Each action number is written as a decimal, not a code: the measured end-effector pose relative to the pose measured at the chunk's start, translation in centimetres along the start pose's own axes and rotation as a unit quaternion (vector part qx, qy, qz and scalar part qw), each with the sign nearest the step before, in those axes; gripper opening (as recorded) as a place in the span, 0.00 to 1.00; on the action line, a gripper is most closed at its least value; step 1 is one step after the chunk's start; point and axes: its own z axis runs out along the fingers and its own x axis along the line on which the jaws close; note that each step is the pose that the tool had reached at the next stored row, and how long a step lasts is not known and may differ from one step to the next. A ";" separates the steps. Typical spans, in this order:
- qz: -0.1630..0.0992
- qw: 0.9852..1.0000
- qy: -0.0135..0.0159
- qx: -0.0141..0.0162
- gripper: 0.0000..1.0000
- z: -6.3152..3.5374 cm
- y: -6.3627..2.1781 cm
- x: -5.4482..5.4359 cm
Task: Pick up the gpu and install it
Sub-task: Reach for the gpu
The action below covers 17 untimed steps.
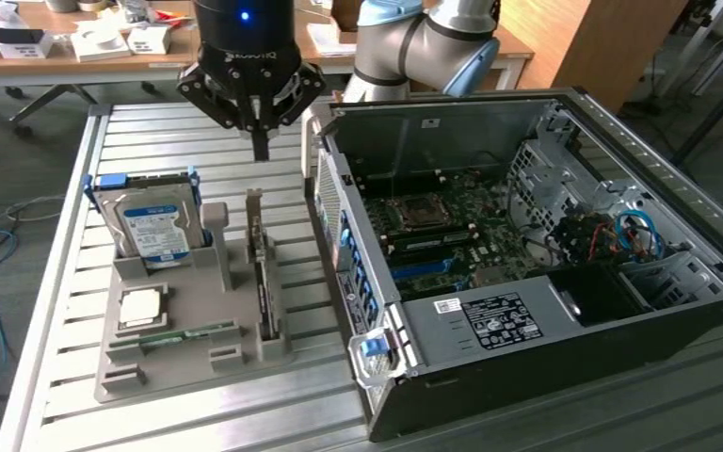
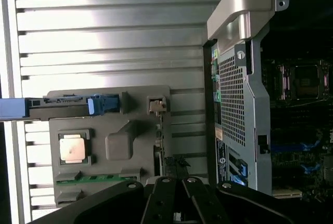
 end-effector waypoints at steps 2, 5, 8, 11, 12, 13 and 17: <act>0.000 1.000 0.000 0.000 0.11 -0.02 -0.40 0.0; 0.000 1.000 0.000 0.000 0.11 -0.04 -1.00 -0.1; 0.000 1.000 0.000 0.000 0.11 -0.07 -1.54 -0.1; 0.000 1.000 0.000 0.000 0.11 -0.09 -2.09 -0.1; 0.000 1.000 0.000 0.000 0.11 -0.09 -2.22 -0.1; 0.000 1.000 0.000 0.000 0.11 -0.10 -2.28 -0.1; 0.000 1.000 0.000 0.000 0.11 -0.10 -2.47 0.3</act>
